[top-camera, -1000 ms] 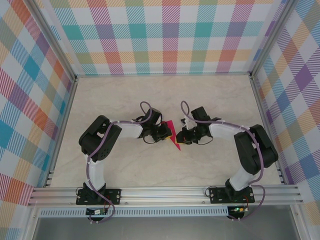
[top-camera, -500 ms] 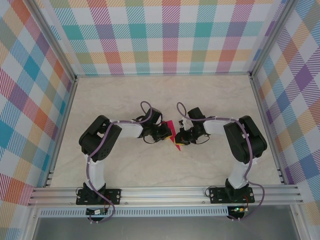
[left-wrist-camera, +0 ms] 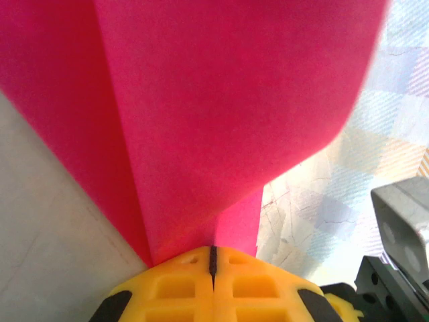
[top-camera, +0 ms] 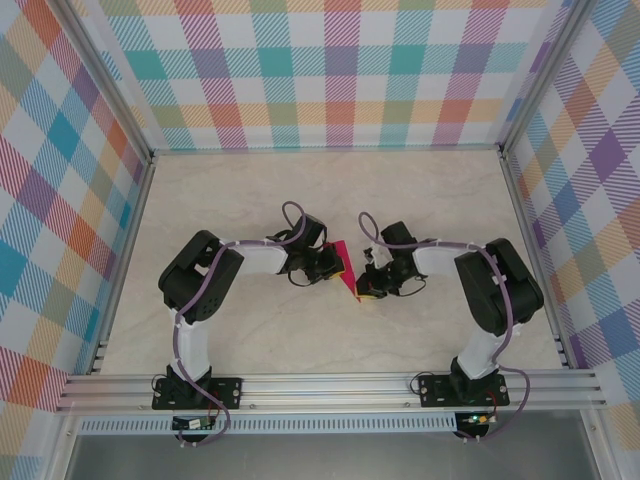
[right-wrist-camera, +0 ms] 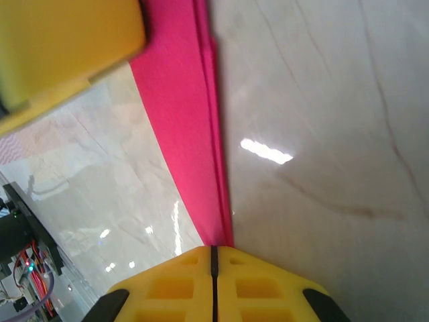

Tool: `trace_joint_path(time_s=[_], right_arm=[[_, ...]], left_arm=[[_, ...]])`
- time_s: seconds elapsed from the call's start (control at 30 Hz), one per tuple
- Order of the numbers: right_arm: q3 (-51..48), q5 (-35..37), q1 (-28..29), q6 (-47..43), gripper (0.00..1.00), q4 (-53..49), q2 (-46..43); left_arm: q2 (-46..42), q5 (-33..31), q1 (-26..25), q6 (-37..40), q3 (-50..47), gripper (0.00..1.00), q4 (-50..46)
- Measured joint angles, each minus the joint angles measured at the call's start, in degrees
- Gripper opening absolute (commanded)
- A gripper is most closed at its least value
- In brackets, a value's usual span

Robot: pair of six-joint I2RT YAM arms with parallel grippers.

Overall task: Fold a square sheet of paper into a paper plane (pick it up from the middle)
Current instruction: Fold the wing for the fifth time at the center of the table.

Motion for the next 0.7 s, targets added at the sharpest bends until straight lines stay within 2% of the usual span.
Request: trace_joint_path(time_s=[0.23, 0.4, 0.7], right_arm=[[-1.99, 0.7, 0.02, -0.02, 0.11, -6.45, -4.5], [0.68, 0.37, 0.02, 0.61, 0.13, -5.97, -8.55], [8.79, -2.4, 1.44, 1.22, 0.09, -1.55, 2.75]], left_arm=[[0.02, -0.11, 0.0, 0.02, 0.2, 0.02, -0.39], [0.02, -0.09, 0.0, 0.04, 0.2, 0.02, -0.37], [0.02, -0.04, 0.0, 0.26, 0.2, 0.03, -0.35]])
